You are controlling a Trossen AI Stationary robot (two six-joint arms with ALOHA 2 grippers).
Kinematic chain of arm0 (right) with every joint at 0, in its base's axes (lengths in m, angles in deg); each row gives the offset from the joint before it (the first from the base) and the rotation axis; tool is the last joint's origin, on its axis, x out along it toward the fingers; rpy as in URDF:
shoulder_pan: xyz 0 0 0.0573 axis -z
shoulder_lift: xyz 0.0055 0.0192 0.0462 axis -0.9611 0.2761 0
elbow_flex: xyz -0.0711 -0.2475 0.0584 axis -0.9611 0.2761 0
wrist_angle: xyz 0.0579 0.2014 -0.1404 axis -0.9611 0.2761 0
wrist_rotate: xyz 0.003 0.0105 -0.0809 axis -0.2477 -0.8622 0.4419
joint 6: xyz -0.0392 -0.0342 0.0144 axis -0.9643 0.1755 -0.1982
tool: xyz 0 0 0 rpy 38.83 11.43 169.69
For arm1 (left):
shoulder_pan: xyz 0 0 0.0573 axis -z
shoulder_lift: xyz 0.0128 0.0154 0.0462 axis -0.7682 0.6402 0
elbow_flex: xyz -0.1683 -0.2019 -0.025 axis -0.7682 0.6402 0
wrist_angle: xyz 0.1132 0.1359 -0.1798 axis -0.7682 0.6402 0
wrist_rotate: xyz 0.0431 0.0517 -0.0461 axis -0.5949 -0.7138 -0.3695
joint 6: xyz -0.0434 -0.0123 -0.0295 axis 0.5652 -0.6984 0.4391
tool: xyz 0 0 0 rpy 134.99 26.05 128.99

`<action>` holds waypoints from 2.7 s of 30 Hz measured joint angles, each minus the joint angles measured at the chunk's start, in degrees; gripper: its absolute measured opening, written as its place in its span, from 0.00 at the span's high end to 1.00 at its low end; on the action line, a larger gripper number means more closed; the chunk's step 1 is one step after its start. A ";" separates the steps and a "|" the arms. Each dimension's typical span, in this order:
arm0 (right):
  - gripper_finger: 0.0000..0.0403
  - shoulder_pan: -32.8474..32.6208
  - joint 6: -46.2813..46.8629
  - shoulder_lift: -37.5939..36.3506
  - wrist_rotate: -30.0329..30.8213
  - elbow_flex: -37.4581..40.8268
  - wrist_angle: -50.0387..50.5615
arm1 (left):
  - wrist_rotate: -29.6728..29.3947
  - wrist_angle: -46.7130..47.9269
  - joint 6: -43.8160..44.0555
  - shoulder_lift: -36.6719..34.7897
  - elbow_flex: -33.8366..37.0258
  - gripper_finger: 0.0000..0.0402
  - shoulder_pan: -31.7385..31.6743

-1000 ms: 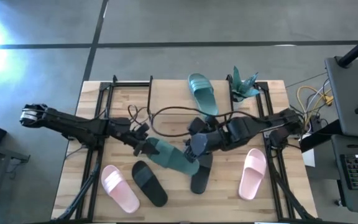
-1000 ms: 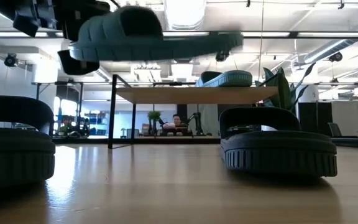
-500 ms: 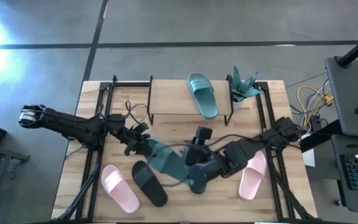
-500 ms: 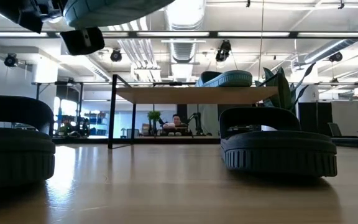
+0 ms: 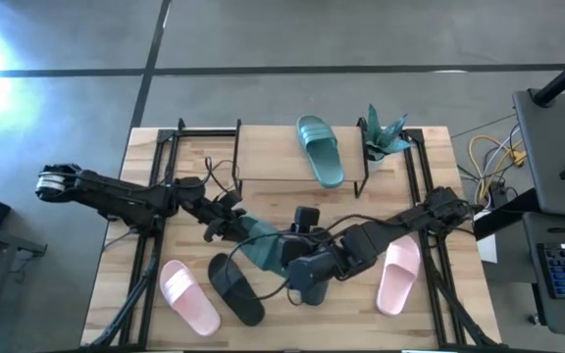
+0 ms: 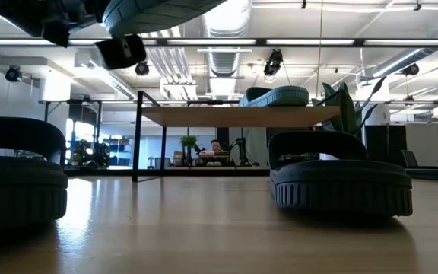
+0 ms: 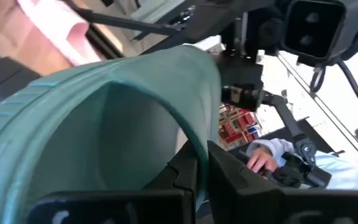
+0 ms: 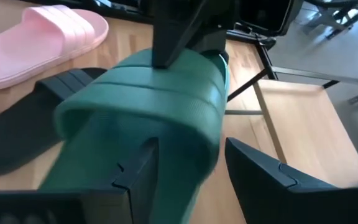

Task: Pick and place slides into the shelf
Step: Put the green slide on the shelf

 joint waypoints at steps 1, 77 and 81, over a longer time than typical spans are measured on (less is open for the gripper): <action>0.56 0.01 0.01 0.07 0.13 0.00 -0.05 | 0.24 -0.30 -0.02 0.88 -0.55 1.00 0.00; 0.97 31.75 34.73 1.96 17.09 0.09 4.06 | -9.66 7.89 -3.54 -20.16 13.35 0.53 -1.92; 0.97 34.24 35.12 5.36 13.10 0.22 4.07 | -9.66 7.75 -5.06 -19.18 13.39 0.53 -1.92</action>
